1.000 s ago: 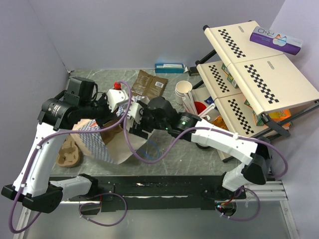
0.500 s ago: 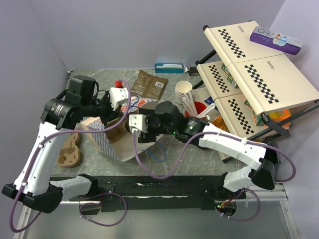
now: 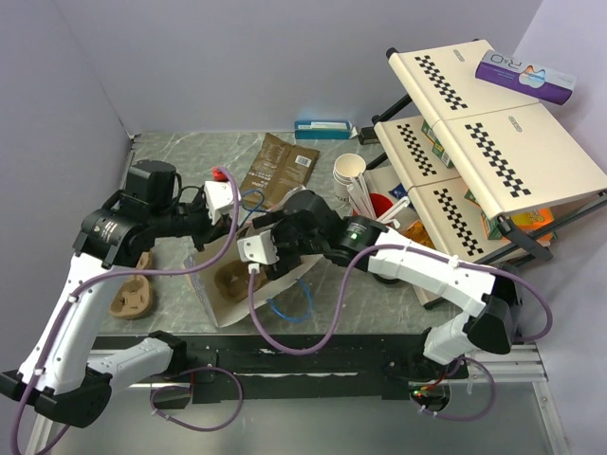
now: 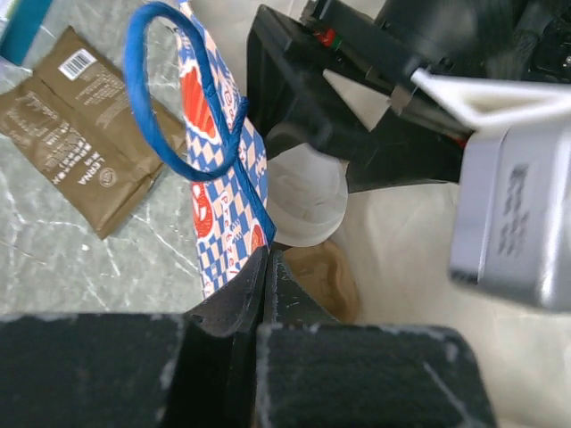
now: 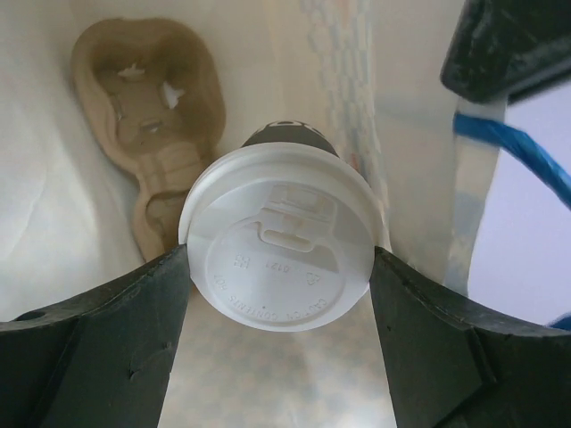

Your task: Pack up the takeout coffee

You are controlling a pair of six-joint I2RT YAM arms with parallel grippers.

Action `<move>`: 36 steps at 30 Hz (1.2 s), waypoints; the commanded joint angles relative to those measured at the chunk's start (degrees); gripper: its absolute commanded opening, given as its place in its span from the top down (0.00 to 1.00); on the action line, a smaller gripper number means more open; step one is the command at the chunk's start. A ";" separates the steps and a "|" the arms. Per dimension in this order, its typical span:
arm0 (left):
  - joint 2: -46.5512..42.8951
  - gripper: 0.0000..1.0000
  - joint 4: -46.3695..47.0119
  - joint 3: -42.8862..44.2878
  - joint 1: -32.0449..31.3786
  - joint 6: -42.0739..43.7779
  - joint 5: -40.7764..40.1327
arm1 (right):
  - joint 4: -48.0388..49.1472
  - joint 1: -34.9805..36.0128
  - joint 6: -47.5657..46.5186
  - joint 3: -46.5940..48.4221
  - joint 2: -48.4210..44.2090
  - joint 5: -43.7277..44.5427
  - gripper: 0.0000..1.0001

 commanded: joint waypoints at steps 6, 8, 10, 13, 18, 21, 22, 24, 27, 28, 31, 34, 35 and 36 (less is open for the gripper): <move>-3.88 0.99 10.05 -2.81 -0.22 -2.36 0.92 | -13.25 0.21 -2.08 7.48 2.89 0.58 1.00; -4.85 0.99 15.23 -4.13 -0.22 -0.61 -0.57 | -11.59 0.39 -0.77 6.78 2.37 2.59 1.00; -5.03 0.99 17.35 -4.93 -0.22 1.33 -2.60 | -9.48 0.48 -0.23 6.51 2.19 5.23 1.00; -4.42 0.99 17.98 -5.28 -0.22 4.58 -2.26 | -8.77 0.65 0.47 6.77 3.06 7.52 1.00; -5.64 0.99 18.49 -7.73 -0.31 4.77 -0.40 | -8.86 1.01 1.61 6.16 4.03 10.24 1.00; -7.31 0.99 20.95 -9.58 -1.18 5.64 -2.51 | -7.37 1.09 3.80 5.90 4.12 12.26 1.00; -7.67 0.99 21.57 -10.20 -1.36 6.52 -3.91 | -6.84 1.09 4.94 5.81 4.21 12.53 1.00; -8.72 0.99 23.24 -12.04 -1.89 7.14 -4.19 | -6.57 1.27 5.92 5.54 4.38 12.53 1.00; -8.73 0.99 23.77 -13.28 -3.64 6.18 -4.01 | -9.20 1.71 6.27 6.59 5.00 12.10 1.00; -8.81 0.99 23.86 -13.45 -4.35 5.74 -4.01 | -9.99 1.88 5.66 6.95 5.09 11.66 1.00; -9.25 0.99 25.70 -14.59 -7.25 4.60 -5.68 | -13.42 2.59 3.91 8.09 5.35 10.60 1.00; -9.86 0.99 27.63 -15.65 -8.48 3.45 -7.00 | -18.68 2.68 2.58 9.93 6.32 9.64 1.00; -10.21 0.99 27.99 -16.00 -8.57 3.19 -7.35 | -20.00 2.76 2.32 10.81 6.75 9.55 1.00; -10.39 0.99 28.26 -16.26 -8.75 3.10 -7.44 | -21.23 2.76 2.23 10.90 6.85 10.33 1.00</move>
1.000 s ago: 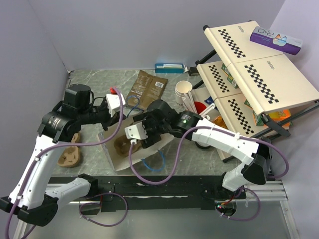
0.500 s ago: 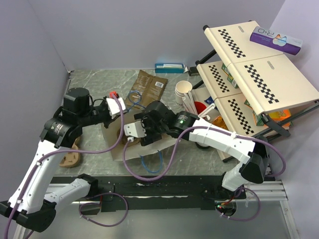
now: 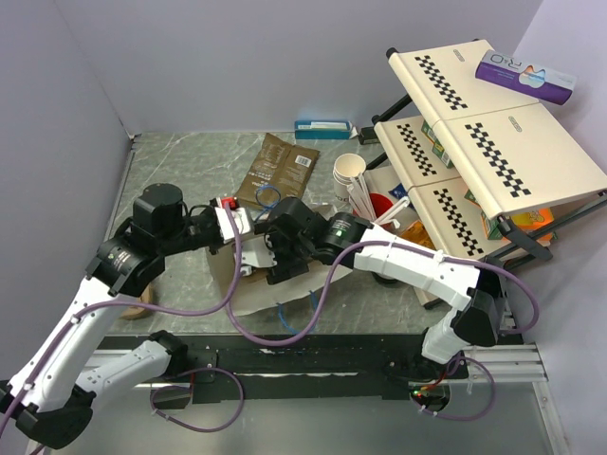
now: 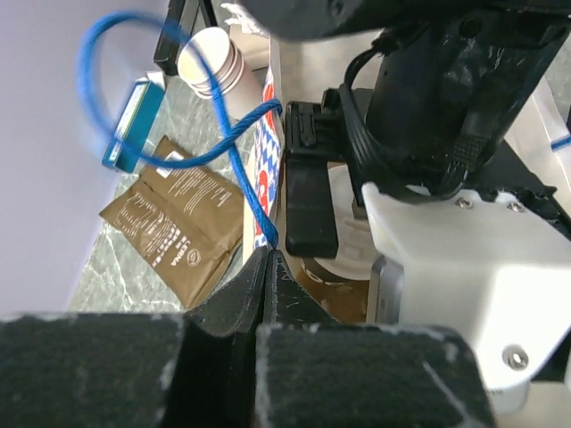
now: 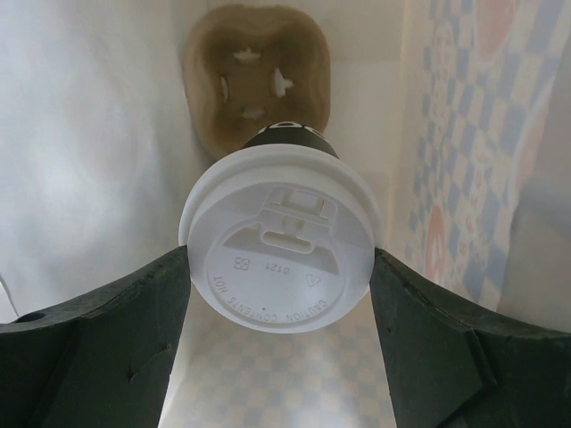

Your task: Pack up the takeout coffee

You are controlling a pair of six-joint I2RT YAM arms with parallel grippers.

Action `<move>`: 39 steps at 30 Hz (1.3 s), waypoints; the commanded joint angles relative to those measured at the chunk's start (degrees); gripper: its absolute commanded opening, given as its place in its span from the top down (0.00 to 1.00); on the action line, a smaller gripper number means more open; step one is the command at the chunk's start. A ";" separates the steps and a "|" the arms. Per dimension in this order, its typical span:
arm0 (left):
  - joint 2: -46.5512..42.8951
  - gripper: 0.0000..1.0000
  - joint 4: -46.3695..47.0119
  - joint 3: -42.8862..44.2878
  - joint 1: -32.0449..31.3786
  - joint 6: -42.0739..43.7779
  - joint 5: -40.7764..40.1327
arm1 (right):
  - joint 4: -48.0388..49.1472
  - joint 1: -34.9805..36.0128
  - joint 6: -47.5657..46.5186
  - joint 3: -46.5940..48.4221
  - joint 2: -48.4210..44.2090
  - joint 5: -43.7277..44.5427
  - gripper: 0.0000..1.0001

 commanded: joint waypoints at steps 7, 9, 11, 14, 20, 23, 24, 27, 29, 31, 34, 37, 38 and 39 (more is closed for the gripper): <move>-2.57 0.99 4.69 -1.78 -1.98 -0.86 -1.12 | -8.66 0.49 -0.96 5.29 1.77 6.48 1.00; -2.84 0.99 4.25 -1.96 -2.24 -0.59 -0.86 | -9.98 0.49 -0.96 6.52 2.83 8.08 1.00; -3.01 0.99 4.08 -1.96 -2.42 -0.42 -0.68 | -10.95 0.49 -0.96 6.87 3.45 9.93 1.00; -3.10 0.99 4.08 -2.04 -2.68 -0.07 -0.59 | -12.00 0.32 -1.31 6.61 3.80 9.23 1.00; -3.36 0.99 4.69 -2.31 -3.65 1.34 -0.94 | -13.42 0.23 0.01 5.64 4.50 7.56 1.00; -3.98 0.99 5.39 -3.18 -4.70 1.87 -1.03 | -12.80 0.14 0.53 4.68 4.59 7.21 1.00; -4.33 0.99 5.66 -3.54 -5.05 2.04 -1.03 | -12.54 0.05 0.62 4.50 4.59 6.94 1.00; -4.95 0.99 6.36 -4.50 -5.93 2.74 -0.95 | -11.75 -0.12 0.89 3.01 4.77 7.46 1.00; -5.12 0.99 6.36 -4.77 -6.54 3.27 -1.03 | -11.48 -0.30 0.80 2.22 4.77 7.47 1.00; -5.21 0.99 6.54 -5.12 -6.72 3.19 -0.86 | -10.78 -0.47 0.62 1.34 5.03 7.73 1.00; -5.30 0.99 7.06 -5.56 -7.07 3.19 -0.42 | -10.60 -0.74 0.36 1.07 5.56 7.38 1.00; -5.12 0.99 7.59 -5.91 -7.16 2.49 -0.16 | -9.90 -0.91 0.19 0.64 6.08 7.55 1.00; -5.04 0.99 7.77 -6.00 -7.08 1.87 -0.15 | -9.73 -0.92 0.01 0.55 6.17 7.56 1.00; -5.03 0.99 8.12 -6.09 -7.16 1.35 -0.15 | -9.55 -1.00 -0.08 0.46 6.35 7.64 1.00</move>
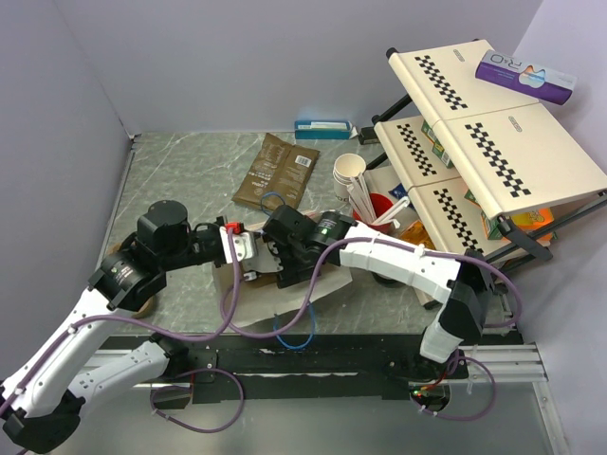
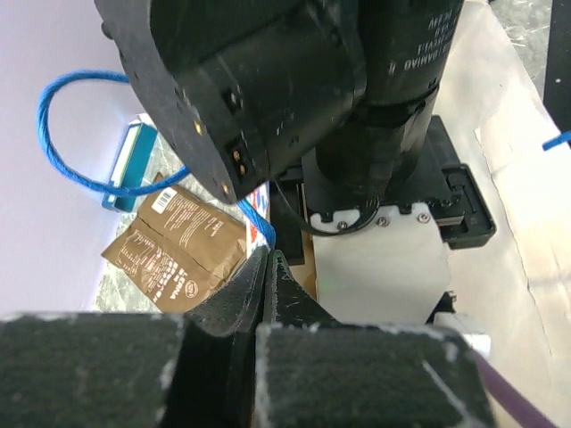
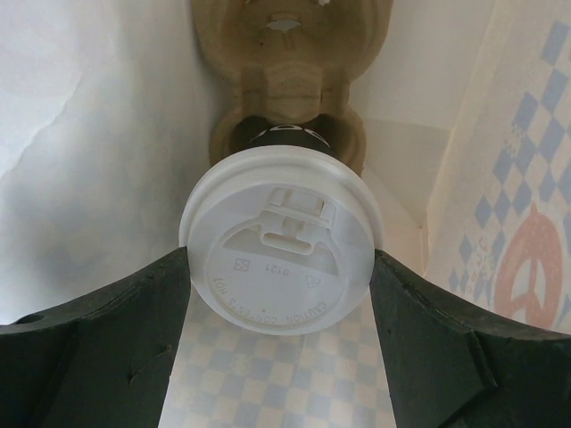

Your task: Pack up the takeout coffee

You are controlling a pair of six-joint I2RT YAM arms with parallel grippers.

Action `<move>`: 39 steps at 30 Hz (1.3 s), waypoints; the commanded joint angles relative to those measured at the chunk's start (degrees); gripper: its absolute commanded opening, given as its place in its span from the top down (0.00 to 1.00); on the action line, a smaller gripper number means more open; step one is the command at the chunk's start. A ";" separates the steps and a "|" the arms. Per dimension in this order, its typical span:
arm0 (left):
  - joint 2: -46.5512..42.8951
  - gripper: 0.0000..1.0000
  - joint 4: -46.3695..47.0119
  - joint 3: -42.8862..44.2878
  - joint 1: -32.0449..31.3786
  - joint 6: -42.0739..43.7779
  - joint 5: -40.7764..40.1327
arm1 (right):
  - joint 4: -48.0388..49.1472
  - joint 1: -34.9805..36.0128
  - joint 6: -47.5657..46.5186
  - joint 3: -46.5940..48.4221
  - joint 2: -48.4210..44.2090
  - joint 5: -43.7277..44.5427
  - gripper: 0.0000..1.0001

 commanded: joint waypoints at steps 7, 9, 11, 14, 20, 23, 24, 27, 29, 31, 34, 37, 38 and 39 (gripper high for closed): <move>0.06 0.99 6.75 -0.58 -0.34 -8.79 1.99 | 1.49 -0.74 -0.10 -0.41 3.84 1.40 1.00; 0.24 0.99 6.93 -0.50 -0.34 -9.85 2.25 | 0.96 -0.92 0.25 0.02 4.63 1.57 1.00; 0.41 0.99 7.55 -0.58 -0.34 -10.73 1.91 | 0.79 -1.09 0.60 0.20 5.78 1.66 1.00; 0.68 0.99 7.72 -0.84 -0.26 -11.08 1.90 | 1.75 -1.97 0.52 -1.02 6.31 0.61 1.00; 1.03 0.99 7.90 -0.85 0.36 -11.70 1.47 | 3.51 -3.90 0.43 -4.28 7.71 -1.41 1.00; 1.47 0.99 8.25 -1.02 0.71 -11.96 1.46 | 3.60 -4.69 0.43 -4.98 8.94 -2.99 1.00; 1.56 0.99 8.43 -1.02 0.80 -12.05 1.46 | 3.42 -4.78 0.43 -5.07 9.73 -3.26 1.00; 1.73 0.99 8.43 -0.85 0.97 -12.14 1.38 | 3.25 -5.40 0.17 -5.16 10.96 -3.96 1.00; 1.91 0.99 8.69 -0.85 1.15 -12.22 1.20 | 3.07 -5.84 -0.19 -5.33 11.49 -3.97 1.00; 1.99 0.99 9.13 -0.76 1.33 -12.66 0.24 | 2.46 -6.19 -0.45 -5.25 11.84 -3.97 1.00; 1.82 0.71 10.10 -0.32 1.50 -13.45 -2.66 | 3.68 -6.80 -0.28 -5.51 10.53 -3.53 1.00; 1.12 0.47 10.27 0.21 1.59 -13.46 -5.91 | 4.39 -7.42 -0.10 -5.86 7.37 -2.91 1.00; 0.94 0.40 10.45 0.03 1.59 -13.46 -6.35 | 4.56 -7.42 -0.01 -5.95 6.75 -2.82 1.00; 0.77 0.36 10.88 -0.32 1.68 -13.54 -6.62 | 4.74 -7.42 -0.01 -6.04 6.14 -2.82 1.00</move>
